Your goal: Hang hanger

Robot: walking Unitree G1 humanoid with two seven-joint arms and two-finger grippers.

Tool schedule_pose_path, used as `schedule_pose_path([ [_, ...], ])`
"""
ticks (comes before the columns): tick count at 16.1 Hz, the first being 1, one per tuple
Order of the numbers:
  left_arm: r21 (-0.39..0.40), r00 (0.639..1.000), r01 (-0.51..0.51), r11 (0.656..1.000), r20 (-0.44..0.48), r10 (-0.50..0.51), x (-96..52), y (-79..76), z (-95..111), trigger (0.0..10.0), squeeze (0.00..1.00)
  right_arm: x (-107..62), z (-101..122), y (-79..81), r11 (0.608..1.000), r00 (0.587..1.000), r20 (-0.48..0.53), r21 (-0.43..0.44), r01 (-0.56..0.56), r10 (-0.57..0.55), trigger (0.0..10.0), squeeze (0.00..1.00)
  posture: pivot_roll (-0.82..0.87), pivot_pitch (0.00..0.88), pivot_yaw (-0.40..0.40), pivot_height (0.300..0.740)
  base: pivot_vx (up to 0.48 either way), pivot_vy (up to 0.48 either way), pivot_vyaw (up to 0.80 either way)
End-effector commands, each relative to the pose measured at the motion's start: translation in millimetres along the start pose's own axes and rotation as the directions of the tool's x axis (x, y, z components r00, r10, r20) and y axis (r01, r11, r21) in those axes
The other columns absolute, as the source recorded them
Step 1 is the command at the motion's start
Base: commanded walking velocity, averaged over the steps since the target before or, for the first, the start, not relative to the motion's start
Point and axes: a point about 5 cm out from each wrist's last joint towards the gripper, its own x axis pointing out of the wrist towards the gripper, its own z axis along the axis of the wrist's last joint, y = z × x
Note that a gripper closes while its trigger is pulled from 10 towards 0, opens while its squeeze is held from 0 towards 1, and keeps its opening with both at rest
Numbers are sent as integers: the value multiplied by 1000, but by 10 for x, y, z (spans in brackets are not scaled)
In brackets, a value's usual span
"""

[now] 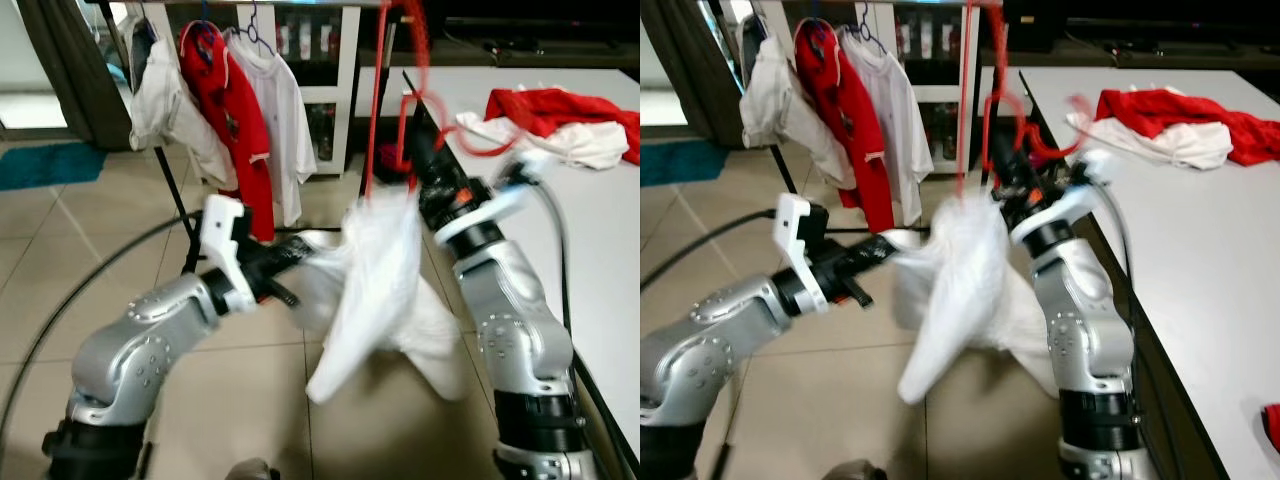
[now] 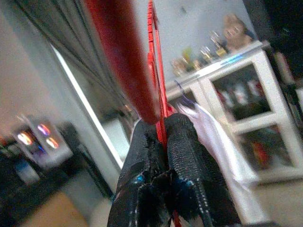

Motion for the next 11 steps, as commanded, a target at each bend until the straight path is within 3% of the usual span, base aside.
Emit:
schedule_pose_path([
  [1, 9, 996, 70, 998, 60, -70, -18, -84, 147, 0, 0, 3, 16, 7, 998, 1000, 21, 68, 4, -5, 10000, 0, 94, 0, 15, 740, 0, 0, 0],
  [2, 5, 990, 31, 1000, 138, -31, -29, -23, 268, 0, 0, 10, 74, 31, 983, 998, 63, 180, -24, 13, 10000, 0, 94, 0, 15, 740, 0, 0, 0],
  [3, -17, 971, 9, 1000, 240, -4, -48, 28, 422, 0, 0, 18, 44, 38, 988, 999, 35, 152, -36, 31, 10000, 0, 92, 0, 15, 740, 0, 0, 0],
  [4, -35, 924, 20, 999, 383, -5, -101, 57, 672, 0, 0, 15, -133, 7, 995, 994, -99, -90, -51, 42, 10000, 0, 92, 0, 15, 740, 0, 0, 0],
  [6, -15, 911, 10, 1000, 413, -3, -150, 71, 798, 0, 0, 9, -229, 10, 987, 989, -138, -140, -77, 58, 10000, 0, 99, 0, 13, 740, 0, 0, 0],
  [7, 6, 927, -1, 1000, 375, -1, -158, 77, 773, 0, 0, 17, -219, 19, 989, 990, -128, -129, -78, 62, 10000, 0, 100, 0, 11, 740, 0, 0, 0],
  [8, 30, 975, -58, 998, 217, 50, -174, 129, 568, 0, 0, 24, -184, 14, 993, 993, -106, -109, -55, 43, 10000, 0, 98, 0, 7, 740, 0, 0, 0],
  [10, 106, 986, -163, 981, -14, 165, -215, 233, 209, 0, 0, -1, -144, -83, 991, 996, -77, -129, 28, -38, 10000, 0, 98, 0, 3, 740, 0, 0, 0],
  [11, 136, 978, -182, 974, -80, 194, -236, 252, 97, 0, 0, -10, -111, -121, 993, 997, -47, -104, 60, -65, 10000, 0, 98, 0, 3, 740, 0, 0, 0],
])
